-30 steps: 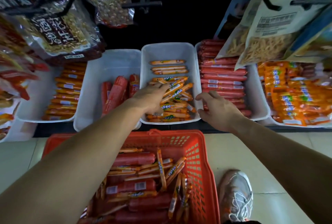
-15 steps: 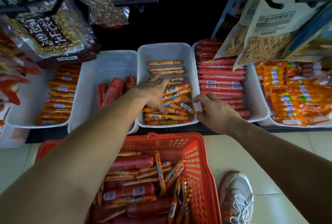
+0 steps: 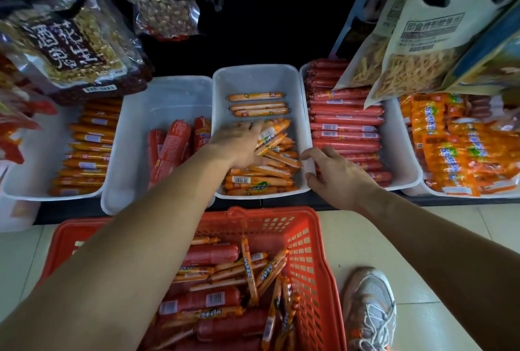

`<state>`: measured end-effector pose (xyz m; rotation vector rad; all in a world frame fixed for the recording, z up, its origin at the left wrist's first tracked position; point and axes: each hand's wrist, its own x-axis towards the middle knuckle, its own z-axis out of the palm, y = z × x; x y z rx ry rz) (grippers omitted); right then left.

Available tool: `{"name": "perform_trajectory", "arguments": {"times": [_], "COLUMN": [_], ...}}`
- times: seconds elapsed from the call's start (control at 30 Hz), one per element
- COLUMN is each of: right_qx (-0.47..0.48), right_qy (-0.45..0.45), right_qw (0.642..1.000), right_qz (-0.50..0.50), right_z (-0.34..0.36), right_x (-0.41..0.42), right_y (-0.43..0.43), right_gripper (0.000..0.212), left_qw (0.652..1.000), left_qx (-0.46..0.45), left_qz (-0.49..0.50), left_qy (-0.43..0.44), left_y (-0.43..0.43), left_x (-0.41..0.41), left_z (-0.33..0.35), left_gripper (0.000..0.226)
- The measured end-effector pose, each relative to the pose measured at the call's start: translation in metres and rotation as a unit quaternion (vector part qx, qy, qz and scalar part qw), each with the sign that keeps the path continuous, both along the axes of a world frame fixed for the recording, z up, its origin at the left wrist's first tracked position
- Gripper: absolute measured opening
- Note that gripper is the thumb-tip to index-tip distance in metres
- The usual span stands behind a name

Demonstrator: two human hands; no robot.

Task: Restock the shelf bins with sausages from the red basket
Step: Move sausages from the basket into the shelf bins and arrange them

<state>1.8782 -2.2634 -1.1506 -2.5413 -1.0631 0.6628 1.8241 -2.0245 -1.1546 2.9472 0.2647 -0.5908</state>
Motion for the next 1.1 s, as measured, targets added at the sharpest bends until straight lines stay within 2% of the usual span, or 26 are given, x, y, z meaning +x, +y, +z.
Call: {"name": "perform_trajectory", "arguments": {"times": [0.13, 0.23, 0.3, 0.53, 0.73, 0.8, 0.93, 1.03, 1.1], "right_qx": [-0.010, -0.023, -0.020, -0.023, -0.032, -0.036, -0.052, -0.058, -0.071], "right_qy": [0.003, 0.012, 0.012, 0.017, 0.020, 0.016, 0.007, -0.001, -0.017], "right_qw": [1.000, 1.000, 1.000, 1.000, 0.999, 0.999, 0.999, 0.998, 0.997], "right_qz": [-0.004, 0.002, 0.001, -0.004, -0.004, -0.002, 0.000, 0.002, 0.009], "right_z": [0.002, -0.004, -0.003, 0.001, 0.005, 0.006, 0.006, 0.008, 0.011], "right_x": [0.000, -0.001, -0.001, 0.001, 0.000, -0.001, -0.002, -0.003, -0.005], "right_y": [0.001, 0.000, 0.000, 0.002, 0.003, 0.005, 0.007, 0.008, 0.009], "right_gripper": [0.040, 0.041, 0.041, 0.038, 0.040, 0.039, 0.042, 0.046, 0.052], "left_qw": [0.998, 0.996, 0.995, 0.998, 0.995, 0.995, 0.997, 0.998, 0.998], "left_qx": [-0.045, -0.012, 0.012, 0.064, -0.032, -0.061, -0.060, -0.060, -0.027], "left_qz": [-0.022, -0.057, -0.072, -0.003, -0.091, -0.071, -0.001, 0.026, 0.039], "left_qy": [0.027, 0.074, 0.063, -0.025, 0.020, 0.018, 0.058, -0.010, -0.051], "left_y": [0.006, 0.003, 0.001, 0.006, 0.017, 0.020, 0.000, -0.008, -0.007], "left_x": [-0.005, -0.016, -0.013, 0.001, -0.015, -0.010, -0.006, -0.015, -0.015], "left_z": [0.004, -0.010, -0.013, -0.018, -0.008, -0.007, -0.019, -0.030, -0.031], "left_gripper": [0.110, 0.121, 0.121, 0.087, 0.092, 0.093, 0.100, 0.075, 0.064]}}
